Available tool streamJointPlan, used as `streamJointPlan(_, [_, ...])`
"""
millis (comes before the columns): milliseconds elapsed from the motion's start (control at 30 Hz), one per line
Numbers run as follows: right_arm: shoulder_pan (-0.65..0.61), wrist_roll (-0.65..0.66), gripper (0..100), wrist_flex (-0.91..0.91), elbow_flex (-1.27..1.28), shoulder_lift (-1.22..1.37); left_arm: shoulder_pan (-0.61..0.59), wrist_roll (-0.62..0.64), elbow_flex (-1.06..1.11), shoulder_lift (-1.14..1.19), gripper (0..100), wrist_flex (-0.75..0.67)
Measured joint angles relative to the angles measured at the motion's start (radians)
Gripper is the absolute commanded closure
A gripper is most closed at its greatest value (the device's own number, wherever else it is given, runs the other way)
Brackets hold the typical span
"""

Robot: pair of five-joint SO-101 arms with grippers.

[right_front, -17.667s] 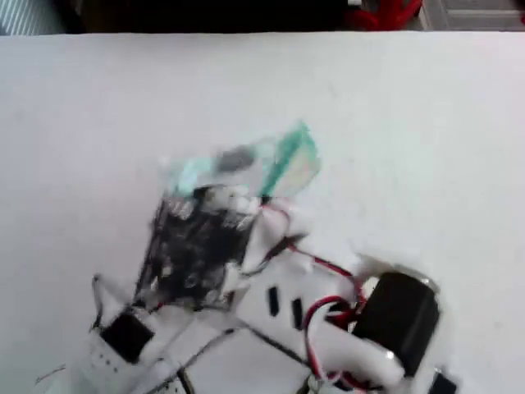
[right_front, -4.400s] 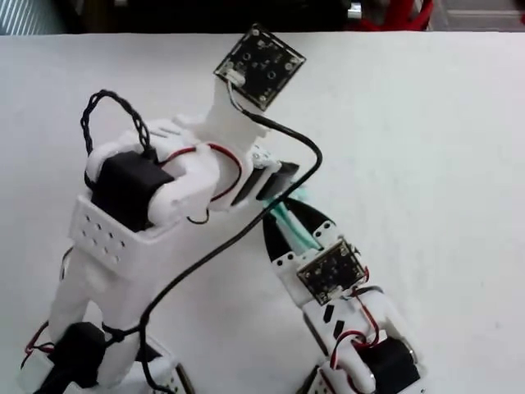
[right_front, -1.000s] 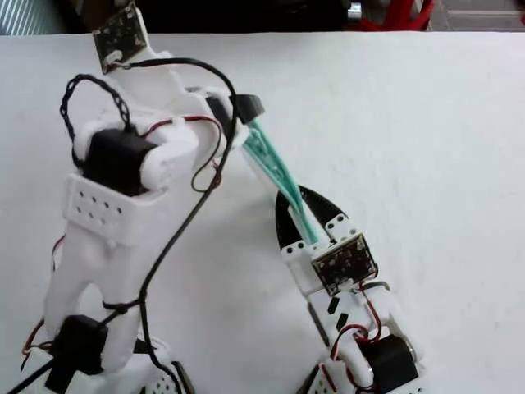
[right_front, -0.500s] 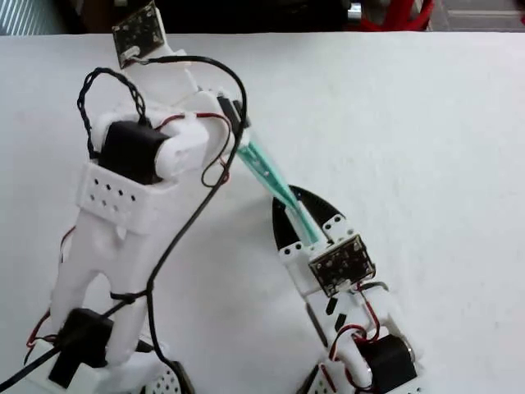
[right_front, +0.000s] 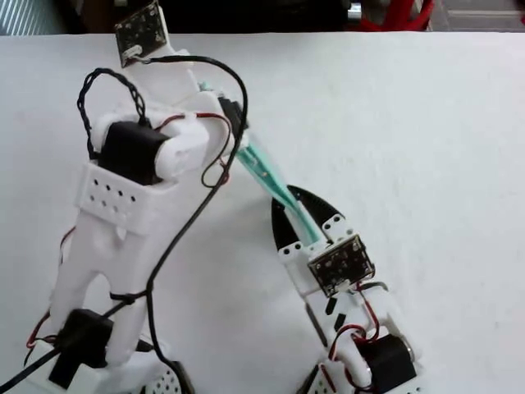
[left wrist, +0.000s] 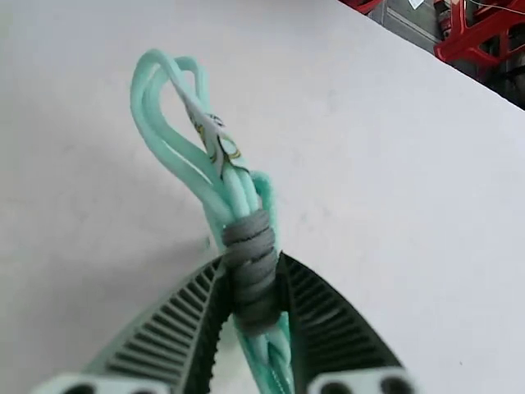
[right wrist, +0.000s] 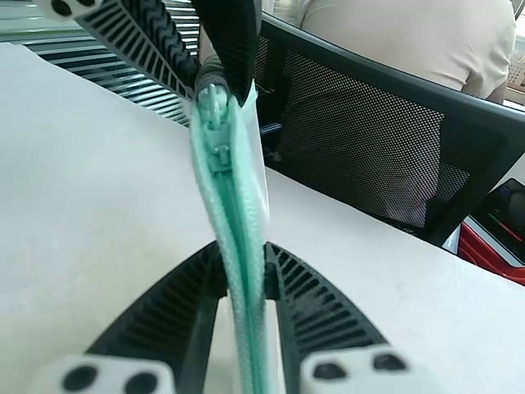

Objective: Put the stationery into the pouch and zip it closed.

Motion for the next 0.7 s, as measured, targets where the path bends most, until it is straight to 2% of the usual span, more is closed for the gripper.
streamJointPlan(367, [0.002, 0.000, 97.8, -0.038, 0.051, 0.005, -0.038, 0.000, 0.014, -0.120, 98, -0.011])
streamJointPlan(700, [0.002, 0.000, 97.8, -0.040, 0.049, 0.003, -0.069, -0.018, 0.015, -0.149, 98, -0.078])
